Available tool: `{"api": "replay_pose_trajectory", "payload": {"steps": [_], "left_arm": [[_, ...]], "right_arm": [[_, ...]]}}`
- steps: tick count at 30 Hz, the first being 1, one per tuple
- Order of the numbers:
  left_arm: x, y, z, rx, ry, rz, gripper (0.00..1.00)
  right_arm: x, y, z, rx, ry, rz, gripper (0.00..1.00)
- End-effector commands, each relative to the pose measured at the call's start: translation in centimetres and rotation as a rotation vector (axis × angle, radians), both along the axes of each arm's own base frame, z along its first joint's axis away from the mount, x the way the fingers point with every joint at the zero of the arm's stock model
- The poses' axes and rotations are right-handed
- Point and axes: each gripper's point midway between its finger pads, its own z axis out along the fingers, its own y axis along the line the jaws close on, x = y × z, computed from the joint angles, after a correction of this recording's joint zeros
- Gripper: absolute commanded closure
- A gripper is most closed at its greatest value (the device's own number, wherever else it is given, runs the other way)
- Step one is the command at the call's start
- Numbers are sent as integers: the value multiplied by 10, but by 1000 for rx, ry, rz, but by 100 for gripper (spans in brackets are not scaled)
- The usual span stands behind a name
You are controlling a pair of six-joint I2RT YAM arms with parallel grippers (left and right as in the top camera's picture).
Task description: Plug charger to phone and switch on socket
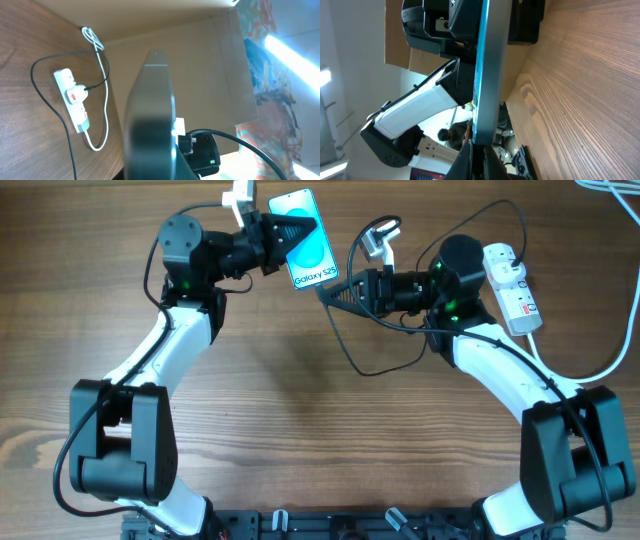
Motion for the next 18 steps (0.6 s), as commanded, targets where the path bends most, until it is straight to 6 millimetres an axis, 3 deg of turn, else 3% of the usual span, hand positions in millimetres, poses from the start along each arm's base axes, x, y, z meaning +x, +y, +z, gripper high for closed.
{"api": "replay_pose_trajectory", "payload": {"steps": [1,6,10,12,14,17,18], "left_arm": [[-47,-23,-1,29,32,-259,96],[-58,-43,-7,32,86,-306,96],[-58,-44,-7,33,86,-308,96],[-57,-44,-7,32,85,-297,96],[-52,-41,-7,31,82,-274,96],[-40,-34,-6,36,41,-208,96],[-32,-30,-6,36,32,-167,96]], "right_arm": [[52,-14,6,9,-2,-292,96],[58,-16,6,10,-3,-329,96],[59,-16,6,10,-3,-333,96],[57,-16,6,9,-3,-323,52],[48,-13,5,8,-3,-269,30],[23,-9,5,5,-25,-122,5],[11,-9,5,4,-30,-51,1]]}}
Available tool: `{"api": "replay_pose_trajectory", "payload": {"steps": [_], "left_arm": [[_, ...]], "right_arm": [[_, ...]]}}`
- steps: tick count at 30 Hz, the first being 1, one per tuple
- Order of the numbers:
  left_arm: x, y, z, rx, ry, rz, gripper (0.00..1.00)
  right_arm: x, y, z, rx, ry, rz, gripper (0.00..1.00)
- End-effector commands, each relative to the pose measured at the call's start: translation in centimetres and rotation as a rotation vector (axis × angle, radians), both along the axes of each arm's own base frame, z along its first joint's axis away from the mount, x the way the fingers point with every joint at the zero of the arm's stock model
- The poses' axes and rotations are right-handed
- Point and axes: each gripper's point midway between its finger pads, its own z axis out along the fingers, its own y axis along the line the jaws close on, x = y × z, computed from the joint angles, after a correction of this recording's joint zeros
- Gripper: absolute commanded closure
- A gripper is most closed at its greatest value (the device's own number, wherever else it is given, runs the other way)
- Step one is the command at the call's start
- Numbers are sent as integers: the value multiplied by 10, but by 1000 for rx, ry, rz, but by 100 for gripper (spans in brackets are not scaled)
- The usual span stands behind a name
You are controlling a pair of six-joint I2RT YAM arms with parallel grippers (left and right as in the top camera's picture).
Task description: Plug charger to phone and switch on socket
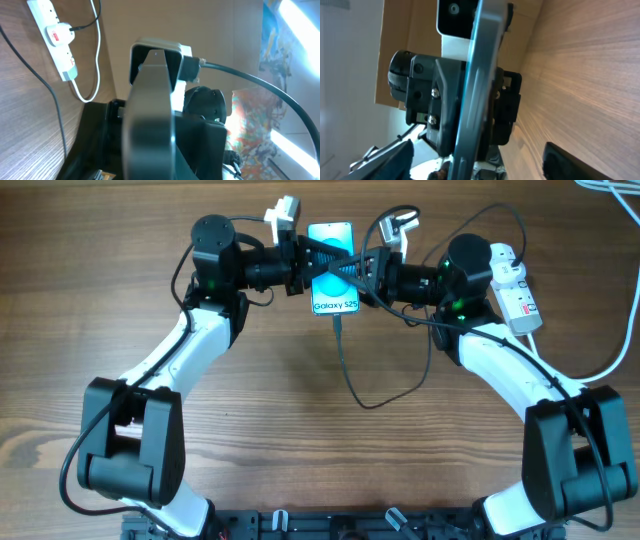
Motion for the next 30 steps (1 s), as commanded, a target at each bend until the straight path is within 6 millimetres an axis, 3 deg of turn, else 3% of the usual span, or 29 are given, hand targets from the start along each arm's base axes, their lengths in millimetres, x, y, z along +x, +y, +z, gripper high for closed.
{"api": "replay_pose_trajectory", "payload": {"steps": [1,6,8,10,11,18,22,27,30], "left_arm": [[16,19,11,0,-75,94,96],[33,32,11,6,-104,183,96],[33,32,11,6,-104,186,96],[35,33,11,6,-103,197,96],[36,33,11,6,-103,201,96],[36,33,11,6,-103,204,96],[36,33,11,6,-103,203,96],[35,33,11,6,-103,198,96],[34,33,11,6,-103,189,96]], "right_arm": [[-33,4,7,3,-45,198,0],[-64,0,7,4,-70,376,6],[-64,0,7,4,-69,376,20],[-65,0,7,4,-70,381,53],[-66,1,7,4,-69,384,57],[-65,17,7,5,-73,358,58],[-60,17,7,4,-72,325,83],[-54,18,7,4,-72,290,81],[-50,19,7,3,-72,266,69]]}}
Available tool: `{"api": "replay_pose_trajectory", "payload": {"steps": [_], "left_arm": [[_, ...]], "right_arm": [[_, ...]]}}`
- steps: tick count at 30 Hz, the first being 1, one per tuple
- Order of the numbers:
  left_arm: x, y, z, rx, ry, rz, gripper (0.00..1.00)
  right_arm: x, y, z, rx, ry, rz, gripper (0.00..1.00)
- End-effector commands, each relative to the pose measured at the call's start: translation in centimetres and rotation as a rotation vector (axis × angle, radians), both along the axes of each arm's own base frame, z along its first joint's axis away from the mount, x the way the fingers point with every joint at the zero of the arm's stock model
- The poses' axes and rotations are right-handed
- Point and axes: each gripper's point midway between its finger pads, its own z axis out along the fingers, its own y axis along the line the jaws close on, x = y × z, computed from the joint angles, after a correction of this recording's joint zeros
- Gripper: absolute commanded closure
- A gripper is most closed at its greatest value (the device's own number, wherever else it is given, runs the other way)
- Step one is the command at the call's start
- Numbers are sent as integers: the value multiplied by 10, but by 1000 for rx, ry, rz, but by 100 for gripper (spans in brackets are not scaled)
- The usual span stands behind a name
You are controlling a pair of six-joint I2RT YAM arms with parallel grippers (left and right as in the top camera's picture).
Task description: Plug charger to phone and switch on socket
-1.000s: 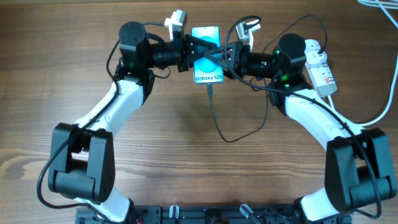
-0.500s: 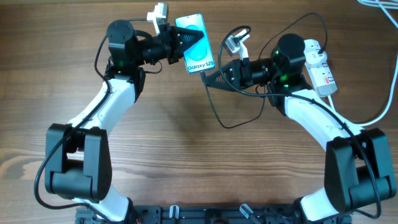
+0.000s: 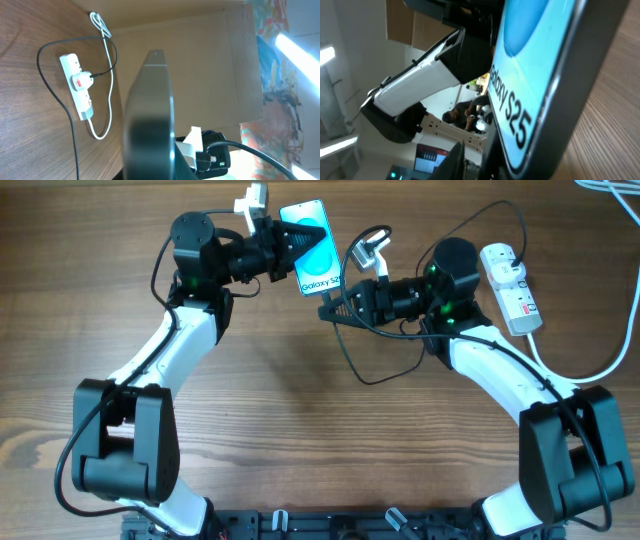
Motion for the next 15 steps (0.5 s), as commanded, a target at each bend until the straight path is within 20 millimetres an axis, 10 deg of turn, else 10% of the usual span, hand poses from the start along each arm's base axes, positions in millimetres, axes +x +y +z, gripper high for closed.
{"api": "replay_pose_trajectory", "payload": {"steps": [1,15], "left_arm": [[-6,0,10,4,-55,-18,96],[-6,0,10,4,-55,-19,96]], "right_arm": [[11,2,8,11,-39,-59,67],[10,1,-11,-24,-40,-59,77]]}}
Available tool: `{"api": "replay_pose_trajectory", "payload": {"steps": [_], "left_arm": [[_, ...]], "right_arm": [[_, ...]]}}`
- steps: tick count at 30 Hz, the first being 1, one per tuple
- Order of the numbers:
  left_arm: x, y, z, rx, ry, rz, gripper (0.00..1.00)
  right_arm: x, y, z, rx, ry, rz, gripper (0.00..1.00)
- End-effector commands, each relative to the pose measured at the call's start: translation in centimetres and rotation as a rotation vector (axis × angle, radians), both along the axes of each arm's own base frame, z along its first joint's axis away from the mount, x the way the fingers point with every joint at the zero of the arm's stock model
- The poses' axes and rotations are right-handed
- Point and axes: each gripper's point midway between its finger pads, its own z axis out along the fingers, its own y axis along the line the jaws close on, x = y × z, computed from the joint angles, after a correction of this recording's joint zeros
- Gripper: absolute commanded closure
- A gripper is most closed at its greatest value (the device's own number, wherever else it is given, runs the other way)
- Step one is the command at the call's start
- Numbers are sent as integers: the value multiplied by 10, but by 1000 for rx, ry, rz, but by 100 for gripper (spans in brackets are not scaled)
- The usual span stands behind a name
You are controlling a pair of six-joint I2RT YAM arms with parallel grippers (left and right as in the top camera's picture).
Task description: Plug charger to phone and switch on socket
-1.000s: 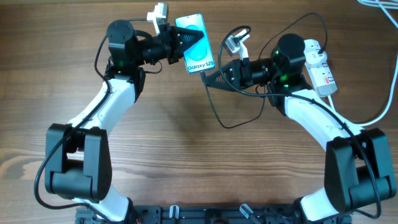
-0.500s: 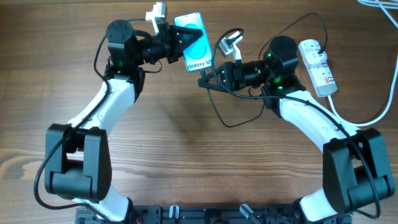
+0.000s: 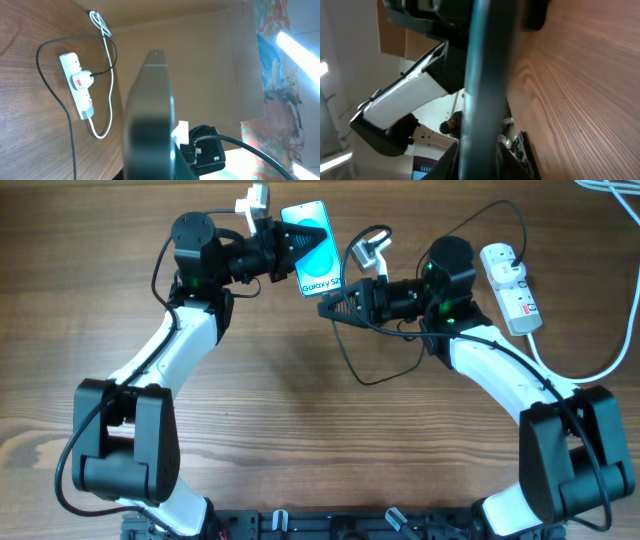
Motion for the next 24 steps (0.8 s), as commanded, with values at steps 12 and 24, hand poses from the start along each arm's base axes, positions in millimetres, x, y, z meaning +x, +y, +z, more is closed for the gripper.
{"api": "replay_pose_trajectory", "payload": {"steps": [12,24], "left_arm": [[-22,-4,10,16,-95,-117,96],[-55,-9,8,28,-172,-309,96]], "right_arm": [[6,1,7,10,-54,-29,96],[18,1,16,27,-84,-95,96]]}}
